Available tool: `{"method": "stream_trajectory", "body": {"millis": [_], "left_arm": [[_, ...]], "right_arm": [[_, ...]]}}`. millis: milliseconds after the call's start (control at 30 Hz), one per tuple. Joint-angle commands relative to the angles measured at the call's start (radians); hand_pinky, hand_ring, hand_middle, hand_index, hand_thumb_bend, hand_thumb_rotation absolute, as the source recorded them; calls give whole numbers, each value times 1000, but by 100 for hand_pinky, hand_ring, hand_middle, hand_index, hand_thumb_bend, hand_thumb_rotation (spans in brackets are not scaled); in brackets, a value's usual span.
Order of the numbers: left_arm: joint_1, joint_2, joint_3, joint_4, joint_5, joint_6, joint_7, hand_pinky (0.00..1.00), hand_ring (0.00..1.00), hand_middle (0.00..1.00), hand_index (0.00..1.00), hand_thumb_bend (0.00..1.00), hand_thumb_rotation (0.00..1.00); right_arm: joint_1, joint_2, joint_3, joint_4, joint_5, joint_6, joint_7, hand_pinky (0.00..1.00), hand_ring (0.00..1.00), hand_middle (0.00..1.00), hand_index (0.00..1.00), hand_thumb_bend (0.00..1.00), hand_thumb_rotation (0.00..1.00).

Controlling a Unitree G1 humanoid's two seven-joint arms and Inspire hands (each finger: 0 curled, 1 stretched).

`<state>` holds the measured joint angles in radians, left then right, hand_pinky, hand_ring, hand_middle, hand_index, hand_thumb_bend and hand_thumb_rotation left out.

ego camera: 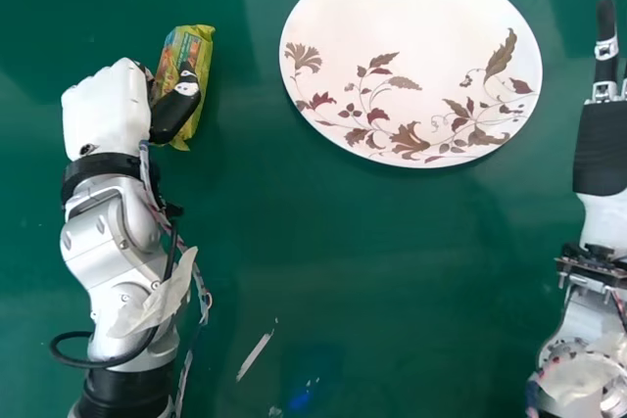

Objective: Pick up biscuit and place it in the plate

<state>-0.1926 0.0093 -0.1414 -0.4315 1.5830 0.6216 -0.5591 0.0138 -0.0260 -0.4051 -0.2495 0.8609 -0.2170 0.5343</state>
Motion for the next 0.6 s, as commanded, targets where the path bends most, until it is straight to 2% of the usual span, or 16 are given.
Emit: {"method": "stream_trajectory", "body": {"millis": [0,133,233,400,567], "left_arm": [[74,-19,-14,11,-67,-8,-27,12,16,39,49,52,0],[83,-22,-10,-37,-118,-30,27,10,15,39,49,52,0],[89,-32,-2,-79,-183,-42,81,11,16,39,49,52,0],[97,-19,-2,-143,-252,-80,156,12,16,39,49,52,0],[96,-37,5,-214,-313,-98,175,12,17,39,48,52,0]], "right_arm": [[16,7,-6,-5,0,-19,6,88,100,98,87,100,39],[15,5,-3,0,-2,-25,12,80,98,95,86,95,45],[14,4,-1,5,-6,-29,15,77,95,92,84,91,42],[18,6,1,3,-6,-27,16,69,89,88,82,89,43],[21,9,6,-4,-15,-27,7,70,89,88,83,86,44]]}}
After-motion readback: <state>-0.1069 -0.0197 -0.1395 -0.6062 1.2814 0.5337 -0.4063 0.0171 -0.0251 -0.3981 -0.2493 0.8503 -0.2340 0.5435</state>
